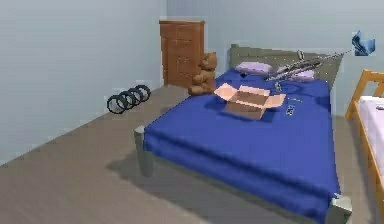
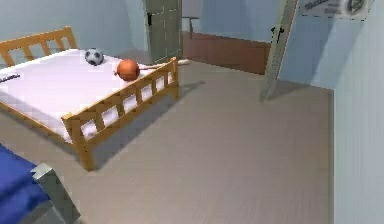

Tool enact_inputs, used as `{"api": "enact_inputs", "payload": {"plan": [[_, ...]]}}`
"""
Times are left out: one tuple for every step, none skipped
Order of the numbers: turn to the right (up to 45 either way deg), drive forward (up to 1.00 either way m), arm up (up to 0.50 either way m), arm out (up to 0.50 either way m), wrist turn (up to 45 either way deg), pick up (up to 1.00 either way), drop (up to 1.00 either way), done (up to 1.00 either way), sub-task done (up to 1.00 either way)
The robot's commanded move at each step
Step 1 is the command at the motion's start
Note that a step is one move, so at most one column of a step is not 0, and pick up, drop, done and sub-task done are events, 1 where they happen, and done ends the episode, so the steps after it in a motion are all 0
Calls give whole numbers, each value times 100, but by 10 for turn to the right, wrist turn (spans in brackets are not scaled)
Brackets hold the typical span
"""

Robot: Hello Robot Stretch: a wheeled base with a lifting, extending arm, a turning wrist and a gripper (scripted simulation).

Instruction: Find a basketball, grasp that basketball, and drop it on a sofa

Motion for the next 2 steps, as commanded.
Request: {"api": "enact_inputs", "payload": {"plan": [[450,0,0,0,0,0,0,0,0],[390,0,0,0,0,0,0,0,0]]}}
